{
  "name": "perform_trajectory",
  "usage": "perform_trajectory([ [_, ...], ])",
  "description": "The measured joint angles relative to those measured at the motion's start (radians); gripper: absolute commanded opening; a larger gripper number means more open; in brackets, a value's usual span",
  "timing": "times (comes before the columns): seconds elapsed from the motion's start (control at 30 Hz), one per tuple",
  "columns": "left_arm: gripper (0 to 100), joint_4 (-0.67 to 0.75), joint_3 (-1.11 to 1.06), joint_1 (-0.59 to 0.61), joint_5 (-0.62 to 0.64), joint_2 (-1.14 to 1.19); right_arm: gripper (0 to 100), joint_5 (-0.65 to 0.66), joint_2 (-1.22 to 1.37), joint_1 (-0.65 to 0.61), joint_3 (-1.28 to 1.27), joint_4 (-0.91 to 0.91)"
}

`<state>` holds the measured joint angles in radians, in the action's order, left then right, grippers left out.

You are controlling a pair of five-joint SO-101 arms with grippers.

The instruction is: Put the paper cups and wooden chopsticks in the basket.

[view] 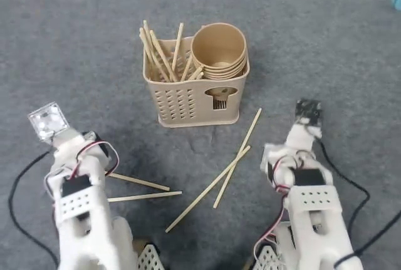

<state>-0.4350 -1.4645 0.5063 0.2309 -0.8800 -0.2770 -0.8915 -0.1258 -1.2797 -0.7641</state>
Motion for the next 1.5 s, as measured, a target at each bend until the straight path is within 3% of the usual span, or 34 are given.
perform_trajectory([
  [0.2,2,0.002,0.114,0.031,0.005,0.201,9.7,-0.133,-0.002,-0.118,0.153,-0.086],
  [0.53,2,0.002,0.388,0.135,0.017,0.594,8.4,-0.181,0.000,-0.187,0.052,0.195],
  [0.73,2,-0.107,0.560,0.160,0.063,0.775,8.4,-0.181,0.152,-0.189,0.103,0.198],
  [1.13,2,-0.124,0.585,0.169,0.074,0.798,8.4,-0.181,0.786,-0.186,0.448,0.163],
  [1.23,2,-0.124,0.585,0.169,0.072,0.798,7.6,-0.181,0.872,-0.184,0.494,0.163],
  [1.33,2,-0.124,0.585,0.169,0.072,0.798,0.0,-0.181,0.911,-0.183,0.531,0.161],
  [1.5,2,-0.124,0.585,0.169,0.072,0.798,0.8,-0.181,0.925,-0.178,0.539,0.140],
])
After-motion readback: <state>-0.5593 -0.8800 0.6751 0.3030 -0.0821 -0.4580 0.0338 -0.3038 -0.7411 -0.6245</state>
